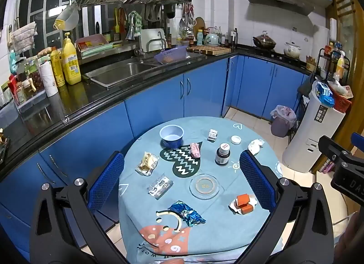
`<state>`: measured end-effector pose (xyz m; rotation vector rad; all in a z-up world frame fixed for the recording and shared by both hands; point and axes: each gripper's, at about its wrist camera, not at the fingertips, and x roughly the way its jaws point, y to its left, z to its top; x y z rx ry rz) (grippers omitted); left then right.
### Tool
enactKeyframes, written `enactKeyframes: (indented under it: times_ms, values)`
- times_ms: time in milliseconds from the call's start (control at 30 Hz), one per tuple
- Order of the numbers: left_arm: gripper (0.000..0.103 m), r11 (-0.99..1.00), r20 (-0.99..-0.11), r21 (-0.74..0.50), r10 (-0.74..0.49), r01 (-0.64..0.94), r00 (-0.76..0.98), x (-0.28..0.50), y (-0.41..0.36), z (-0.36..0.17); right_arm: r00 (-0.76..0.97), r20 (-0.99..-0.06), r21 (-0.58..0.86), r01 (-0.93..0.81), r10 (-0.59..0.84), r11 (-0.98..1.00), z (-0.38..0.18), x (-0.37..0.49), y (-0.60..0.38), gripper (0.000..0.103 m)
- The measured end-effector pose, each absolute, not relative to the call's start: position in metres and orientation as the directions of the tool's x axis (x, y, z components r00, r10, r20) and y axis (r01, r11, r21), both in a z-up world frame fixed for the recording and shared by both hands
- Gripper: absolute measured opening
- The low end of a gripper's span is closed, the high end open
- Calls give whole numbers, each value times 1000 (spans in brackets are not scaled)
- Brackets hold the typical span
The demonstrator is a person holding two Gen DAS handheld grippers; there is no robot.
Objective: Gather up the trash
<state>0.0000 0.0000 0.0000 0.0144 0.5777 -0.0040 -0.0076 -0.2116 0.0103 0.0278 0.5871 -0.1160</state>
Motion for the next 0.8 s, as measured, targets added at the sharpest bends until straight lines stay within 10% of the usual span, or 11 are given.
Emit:
enactKeyframes:
  times_ms: [800]
  values:
    - [100,1000,-551,8,-3,9,835,1,-1,0,825,-554,-16,119,-108,993,9,-7,-211,96]
